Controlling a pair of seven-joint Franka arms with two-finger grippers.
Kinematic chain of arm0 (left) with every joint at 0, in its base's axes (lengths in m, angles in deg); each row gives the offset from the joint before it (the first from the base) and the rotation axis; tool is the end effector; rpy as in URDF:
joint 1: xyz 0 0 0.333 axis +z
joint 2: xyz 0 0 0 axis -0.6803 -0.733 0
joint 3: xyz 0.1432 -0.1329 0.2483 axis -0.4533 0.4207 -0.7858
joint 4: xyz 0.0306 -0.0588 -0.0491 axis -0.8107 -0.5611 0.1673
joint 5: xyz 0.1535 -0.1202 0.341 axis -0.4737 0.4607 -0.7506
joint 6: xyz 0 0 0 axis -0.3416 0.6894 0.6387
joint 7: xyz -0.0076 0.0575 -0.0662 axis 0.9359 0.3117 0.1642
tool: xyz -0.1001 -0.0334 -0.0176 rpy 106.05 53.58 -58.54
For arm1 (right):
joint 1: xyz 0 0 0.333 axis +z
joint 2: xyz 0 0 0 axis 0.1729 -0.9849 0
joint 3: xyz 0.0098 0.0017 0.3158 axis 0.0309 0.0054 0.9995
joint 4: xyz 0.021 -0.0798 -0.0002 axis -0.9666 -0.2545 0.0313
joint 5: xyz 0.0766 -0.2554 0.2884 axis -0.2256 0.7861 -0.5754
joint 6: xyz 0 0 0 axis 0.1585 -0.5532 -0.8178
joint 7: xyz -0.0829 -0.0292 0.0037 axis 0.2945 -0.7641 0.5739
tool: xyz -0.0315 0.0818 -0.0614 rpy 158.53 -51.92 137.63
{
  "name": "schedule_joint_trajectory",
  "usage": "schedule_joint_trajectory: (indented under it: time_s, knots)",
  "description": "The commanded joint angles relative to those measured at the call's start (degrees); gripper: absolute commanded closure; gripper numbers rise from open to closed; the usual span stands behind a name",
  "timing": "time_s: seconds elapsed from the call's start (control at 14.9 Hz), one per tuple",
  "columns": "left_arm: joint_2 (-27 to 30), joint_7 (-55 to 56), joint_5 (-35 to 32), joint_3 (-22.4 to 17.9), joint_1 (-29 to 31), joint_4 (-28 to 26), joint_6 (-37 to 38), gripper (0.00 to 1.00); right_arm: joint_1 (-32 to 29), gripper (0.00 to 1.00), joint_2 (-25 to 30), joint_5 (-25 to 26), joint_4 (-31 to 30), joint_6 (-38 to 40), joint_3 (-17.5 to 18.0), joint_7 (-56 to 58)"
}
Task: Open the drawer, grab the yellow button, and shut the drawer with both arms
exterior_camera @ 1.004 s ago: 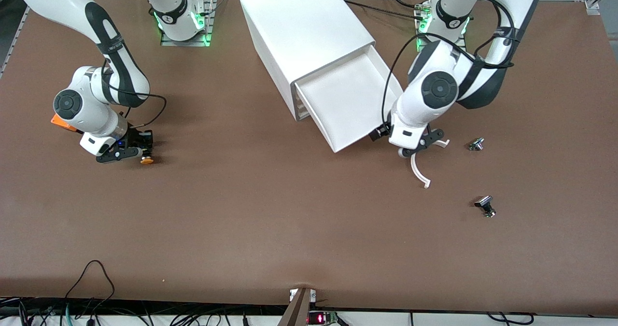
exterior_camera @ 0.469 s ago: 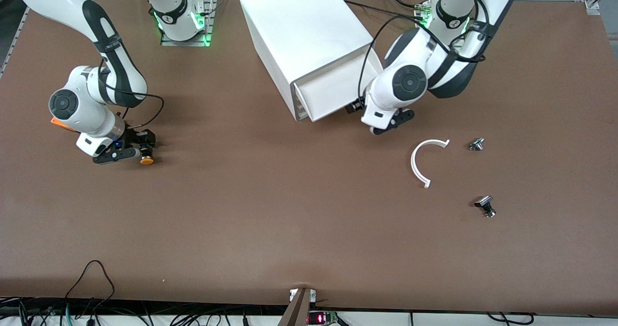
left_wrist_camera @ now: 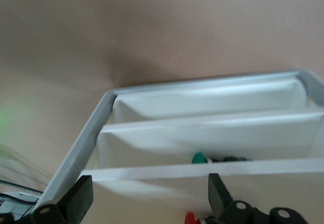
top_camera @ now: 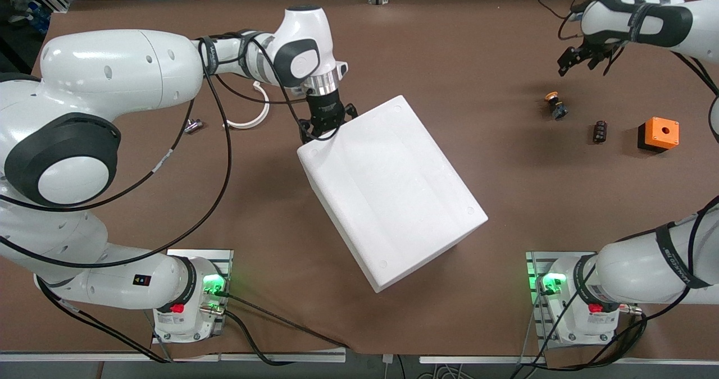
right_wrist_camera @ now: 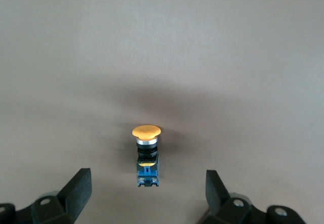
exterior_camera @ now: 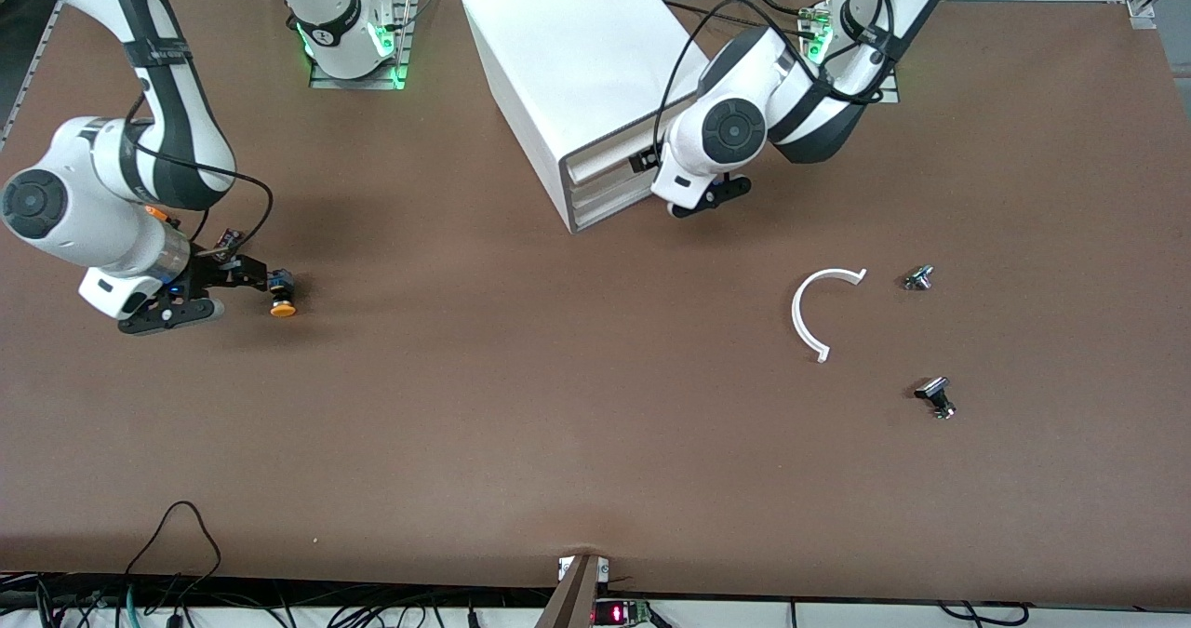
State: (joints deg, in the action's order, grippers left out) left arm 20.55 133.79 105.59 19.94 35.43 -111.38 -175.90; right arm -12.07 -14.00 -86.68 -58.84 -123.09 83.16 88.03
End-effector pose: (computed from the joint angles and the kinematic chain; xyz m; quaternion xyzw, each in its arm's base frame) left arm 0.4035 -0.3899 0.3162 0.9462 0.1908 -0.2614 0.0078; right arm 0.5972 -0.0434 0.3249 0.9927 0.1181 -0.0203 0.0092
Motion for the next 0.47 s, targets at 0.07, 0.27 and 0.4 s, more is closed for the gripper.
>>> schedule_joint_trajectory:
  time_s: [0.07, 0.27, 0.4]
  knots:
    - [1.83, -0.79, 1.64, 0.76, 0.4, -1.63, 0.36, 0.0, -0.44, 0.0, -0.28, -0.53, 8.57, 9.87, 1.95, -3.22]
    - [2.8, -1.14, 1.12, -1.69, 1.28, -1.28, 0.36, 0.0, 1.67, 0.0, -0.9, -0.53, 13.86, 16.39, 1.95, -8.67]
    - [3.85, -6.72, 1.11, -8.7, 1.72, 0.47, -0.25, 0.0, 3.17, 0.0, -0.55, -0.53, 16.4, 19.46, 1.95, -13.33]
